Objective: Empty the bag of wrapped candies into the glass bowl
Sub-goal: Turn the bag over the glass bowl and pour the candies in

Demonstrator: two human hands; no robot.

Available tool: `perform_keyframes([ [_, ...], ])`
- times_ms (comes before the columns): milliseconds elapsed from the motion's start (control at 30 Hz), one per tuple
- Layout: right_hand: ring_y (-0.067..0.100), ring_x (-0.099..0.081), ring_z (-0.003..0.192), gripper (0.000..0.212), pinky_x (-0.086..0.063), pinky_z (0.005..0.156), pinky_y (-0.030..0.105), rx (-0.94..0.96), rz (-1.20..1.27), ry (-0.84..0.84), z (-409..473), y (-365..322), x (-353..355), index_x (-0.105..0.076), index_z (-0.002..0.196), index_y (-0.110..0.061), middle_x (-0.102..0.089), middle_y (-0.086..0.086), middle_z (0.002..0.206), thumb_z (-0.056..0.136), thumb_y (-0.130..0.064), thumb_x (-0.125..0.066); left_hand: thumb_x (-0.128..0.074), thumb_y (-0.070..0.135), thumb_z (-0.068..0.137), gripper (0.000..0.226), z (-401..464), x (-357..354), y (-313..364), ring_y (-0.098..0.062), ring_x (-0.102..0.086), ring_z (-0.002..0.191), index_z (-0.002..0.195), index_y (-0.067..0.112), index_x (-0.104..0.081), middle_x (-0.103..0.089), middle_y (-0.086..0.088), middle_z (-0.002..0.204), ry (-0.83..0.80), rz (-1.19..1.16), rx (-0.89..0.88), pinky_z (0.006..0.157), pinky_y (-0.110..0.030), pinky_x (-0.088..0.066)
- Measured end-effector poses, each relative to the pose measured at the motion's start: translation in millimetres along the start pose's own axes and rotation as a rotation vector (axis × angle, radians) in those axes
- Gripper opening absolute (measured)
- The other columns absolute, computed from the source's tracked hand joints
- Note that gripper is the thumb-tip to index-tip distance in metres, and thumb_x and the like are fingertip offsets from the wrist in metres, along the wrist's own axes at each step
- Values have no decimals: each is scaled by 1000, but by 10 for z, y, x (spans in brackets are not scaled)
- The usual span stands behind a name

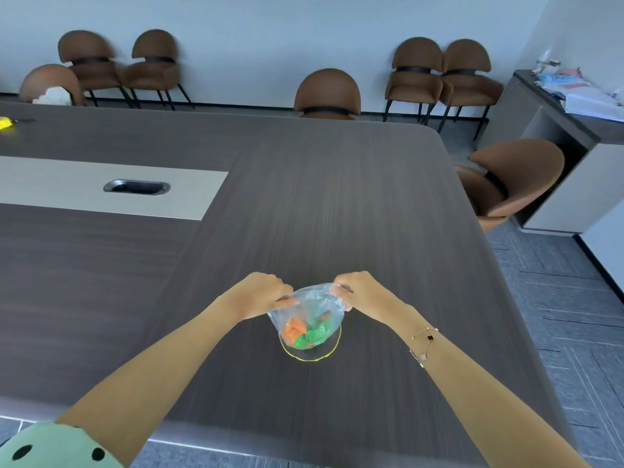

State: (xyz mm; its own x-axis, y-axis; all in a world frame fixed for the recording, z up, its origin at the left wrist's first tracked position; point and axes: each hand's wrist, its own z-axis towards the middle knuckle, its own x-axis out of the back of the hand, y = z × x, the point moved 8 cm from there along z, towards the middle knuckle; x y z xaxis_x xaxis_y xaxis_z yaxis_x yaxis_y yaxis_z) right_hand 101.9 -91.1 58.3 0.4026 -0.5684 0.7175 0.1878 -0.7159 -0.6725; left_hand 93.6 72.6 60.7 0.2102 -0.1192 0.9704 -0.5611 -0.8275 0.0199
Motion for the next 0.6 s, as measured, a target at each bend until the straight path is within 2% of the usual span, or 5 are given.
perform_keyframes([
  [100, 17, -60, 57, 29, -40, 58, 27, 5, -15, -12, 35, -38, 50, -59, 77, 4, -60, 17, 70, 94, -19, -52, -40, 50, 97, 42, 9, 87, -61, -20, -44, 59, 69, 19, -44, -43, 6, 59, 9, -41, -3, 57, -29, -33],
  [233, 9, -63, 54, 31, -40, 59, 26, -10, -4, -32, 42, -49, 71, -57, 75, 4, -57, 5, 65, 93, -20, -53, -43, 50, 96, 42, -11, 165, -84, -13, -39, 52, 67, 19, -44, -37, 9, 53, 18, -48, -13, 49, -23, -26],
  [433, 6, -61, 53, 31, -38, 56, 23, -3, -12, -10, 52, -64, 85, -55, 72, 1, -55, 2, 64, 94, -20, -52, -38, 44, 99, 40, 0, 200, -96, -20, -46, 65, 76, 15, -54, -46, 4, 65, 39, 18, 50, 59, -30, -32],
  [533, 4, -51, 51, 30, -36, 55, 21, 20, -27, -1, 68, -132, 120, -56, 67, -8, -53, -1, 64, 95, -18, -52, -36, 41, 100, 38, 27, 236, -118, -21, -45, 66, 73, 17, -46, -38, 6, 60, 65, 59, 94, 60, -30, -31],
  [600, 4, -51, 51, 29, -37, 56, 22, 28, -24, 19, 91, -157, 155, -57, 69, -6, -56, 2, 65, 95, -17, -52, -34, 40, 101, 38, 53, 271, -142, -22, -44, 65, 73, 16, -44, -32, 7, 57, 86, 80, 122, 60, -30, -30],
])
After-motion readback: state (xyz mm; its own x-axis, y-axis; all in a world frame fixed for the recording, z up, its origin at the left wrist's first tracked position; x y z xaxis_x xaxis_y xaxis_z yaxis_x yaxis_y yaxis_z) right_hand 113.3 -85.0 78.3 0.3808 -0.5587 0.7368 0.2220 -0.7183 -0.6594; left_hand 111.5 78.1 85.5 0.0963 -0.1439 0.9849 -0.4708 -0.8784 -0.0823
